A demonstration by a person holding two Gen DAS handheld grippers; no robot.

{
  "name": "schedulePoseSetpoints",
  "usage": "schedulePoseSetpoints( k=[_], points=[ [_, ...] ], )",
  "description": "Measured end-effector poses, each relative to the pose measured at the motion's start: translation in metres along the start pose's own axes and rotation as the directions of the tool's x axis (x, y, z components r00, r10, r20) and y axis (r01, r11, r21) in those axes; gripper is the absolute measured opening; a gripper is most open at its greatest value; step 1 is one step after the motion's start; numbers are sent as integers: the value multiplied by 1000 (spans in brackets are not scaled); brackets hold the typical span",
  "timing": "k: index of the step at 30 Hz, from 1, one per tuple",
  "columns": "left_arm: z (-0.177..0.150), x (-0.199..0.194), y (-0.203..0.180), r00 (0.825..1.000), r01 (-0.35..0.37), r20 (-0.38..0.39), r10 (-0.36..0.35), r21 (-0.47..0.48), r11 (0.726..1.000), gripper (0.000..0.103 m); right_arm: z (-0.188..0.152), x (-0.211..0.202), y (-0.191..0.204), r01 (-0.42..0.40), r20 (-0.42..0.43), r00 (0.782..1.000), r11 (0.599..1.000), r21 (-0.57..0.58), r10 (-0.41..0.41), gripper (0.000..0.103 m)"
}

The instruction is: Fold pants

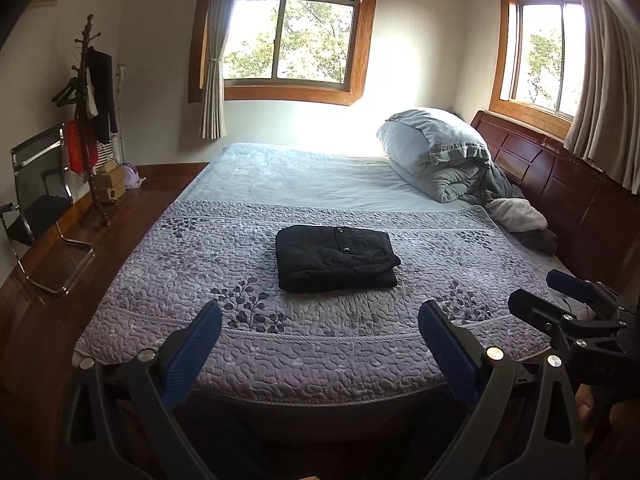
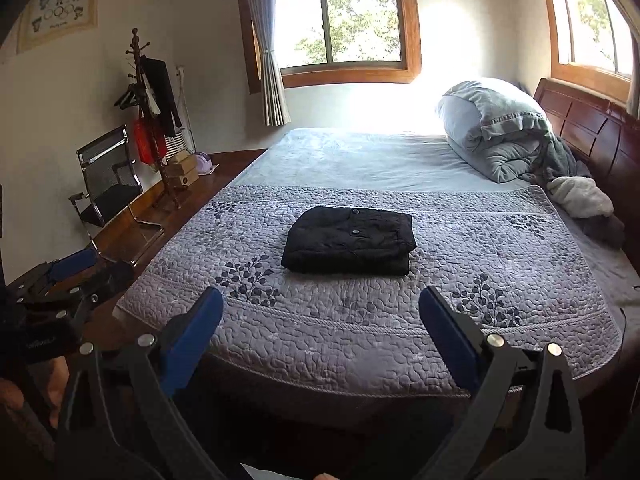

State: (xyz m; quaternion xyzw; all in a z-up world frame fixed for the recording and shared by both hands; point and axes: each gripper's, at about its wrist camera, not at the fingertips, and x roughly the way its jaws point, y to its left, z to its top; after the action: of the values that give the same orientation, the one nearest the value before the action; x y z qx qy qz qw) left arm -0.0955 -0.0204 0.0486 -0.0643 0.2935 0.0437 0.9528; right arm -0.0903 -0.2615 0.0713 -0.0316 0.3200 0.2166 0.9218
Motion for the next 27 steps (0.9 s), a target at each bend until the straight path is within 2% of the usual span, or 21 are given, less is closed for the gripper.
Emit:
schedulePoseSetpoints(
  k=[20,27],
  points=[
    [14,-6,-5,1000,18,16,-18,1,1000,99,5,3,-8,9,3,1000,1000,0,-9,98],
    [14,0,-5,1000,-9,0,9,7,1000,99,3,7,-8,5,-2,1000,1000,3,-5,98]
  ],
)
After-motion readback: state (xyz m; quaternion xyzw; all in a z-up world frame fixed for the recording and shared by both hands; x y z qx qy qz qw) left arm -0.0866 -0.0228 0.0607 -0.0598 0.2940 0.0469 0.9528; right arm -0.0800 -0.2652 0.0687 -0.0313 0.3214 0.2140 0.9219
